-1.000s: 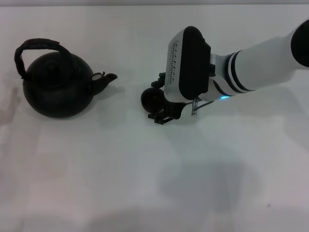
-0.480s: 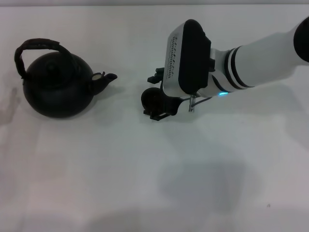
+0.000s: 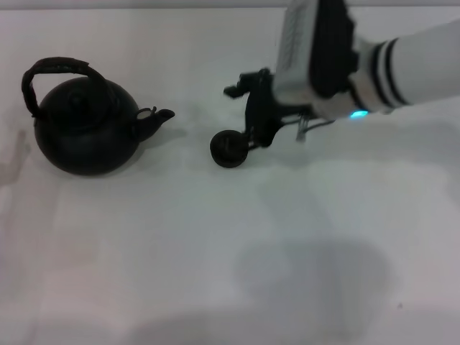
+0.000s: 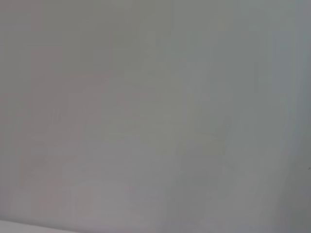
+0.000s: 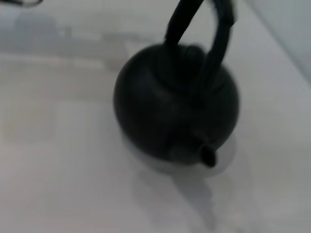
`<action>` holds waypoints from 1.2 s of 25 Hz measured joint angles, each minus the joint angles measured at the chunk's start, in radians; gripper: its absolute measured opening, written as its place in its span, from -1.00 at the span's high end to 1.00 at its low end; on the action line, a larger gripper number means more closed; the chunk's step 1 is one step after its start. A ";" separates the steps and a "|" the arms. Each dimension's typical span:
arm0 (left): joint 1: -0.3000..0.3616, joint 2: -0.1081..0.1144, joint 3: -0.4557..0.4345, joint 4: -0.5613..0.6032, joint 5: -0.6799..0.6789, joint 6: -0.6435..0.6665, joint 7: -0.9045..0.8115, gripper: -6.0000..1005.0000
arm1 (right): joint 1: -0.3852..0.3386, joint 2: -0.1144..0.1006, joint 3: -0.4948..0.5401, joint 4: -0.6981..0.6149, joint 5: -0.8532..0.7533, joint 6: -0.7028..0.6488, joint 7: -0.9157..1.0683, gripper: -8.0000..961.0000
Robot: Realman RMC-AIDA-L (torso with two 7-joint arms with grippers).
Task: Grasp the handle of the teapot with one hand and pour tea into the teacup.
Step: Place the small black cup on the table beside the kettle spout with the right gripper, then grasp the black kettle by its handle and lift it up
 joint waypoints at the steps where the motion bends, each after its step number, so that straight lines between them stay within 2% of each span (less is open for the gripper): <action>1: 0.000 0.000 0.000 0.000 0.000 0.000 0.000 -0.77 | -0.016 0.000 0.030 -0.026 0.001 0.021 -0.006 -0.81; 7: 0.005 -0.002 0.000 -0.001 0.001 -0.009 -0.001 -0.77 | -0.115 -0.002 0.217 -0.181 0.076 0.145 -0.054 -0.80; 11: 0.012 -0.004 0.000 -0.003 0.002 -0.016 -0.001 -0.76 | -0.163 -0.004 0.374 -0.184 0.224 0.217 -0.133 -0.80; 17: 0.023 -0.005 0.000 -0.018 0.017 -0.049 -0.001 -0.77 | -0.200 -0.007 0.617 -0.040 0.435 0.303 -0.263 -0.80; 23: 0.022 -0.005 0.000 -0.040 0.028 -0.069 -0.001 -0.77 | -0.201 -0.008 0.795 0.223 0.616 0.371 -0.446 -0.80; 30: 0.025 -0.005 0.000 -0.045 0.055 -0.107 -0.002 -0.77 | -0.199 -0.009 0.931 0.412 0.647 0.416 -0.576 -0.80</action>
